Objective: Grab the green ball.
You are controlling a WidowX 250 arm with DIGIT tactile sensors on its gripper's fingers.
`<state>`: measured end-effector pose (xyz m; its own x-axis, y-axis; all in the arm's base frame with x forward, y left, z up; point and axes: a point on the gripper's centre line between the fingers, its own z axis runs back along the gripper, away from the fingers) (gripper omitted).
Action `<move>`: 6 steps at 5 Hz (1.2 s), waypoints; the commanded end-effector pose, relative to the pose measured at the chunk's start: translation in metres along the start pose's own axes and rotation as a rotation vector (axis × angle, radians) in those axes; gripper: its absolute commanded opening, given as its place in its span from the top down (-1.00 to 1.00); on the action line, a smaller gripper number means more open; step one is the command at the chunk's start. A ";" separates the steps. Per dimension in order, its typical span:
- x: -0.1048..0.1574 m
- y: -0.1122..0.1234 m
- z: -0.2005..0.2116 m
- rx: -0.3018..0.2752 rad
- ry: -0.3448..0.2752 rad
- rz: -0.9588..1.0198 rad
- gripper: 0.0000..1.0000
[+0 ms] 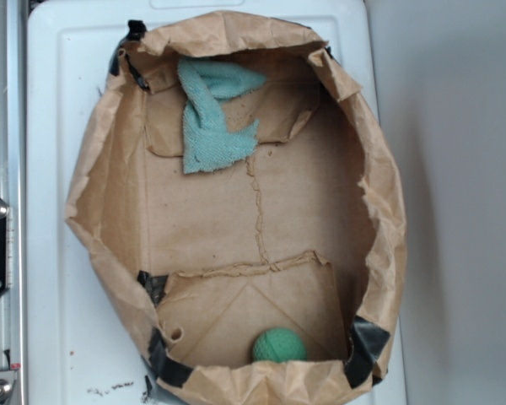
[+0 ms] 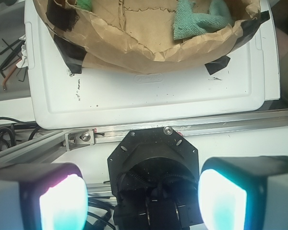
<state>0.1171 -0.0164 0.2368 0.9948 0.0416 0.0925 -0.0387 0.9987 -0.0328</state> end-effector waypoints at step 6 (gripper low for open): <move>0.108 -0.024 -0.028 -0.012 -0.051 0.085 -1.00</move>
<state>0.2252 -0.0372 0.2062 0.9890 0.1159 0.0920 -0.1120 0.9926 -0.0469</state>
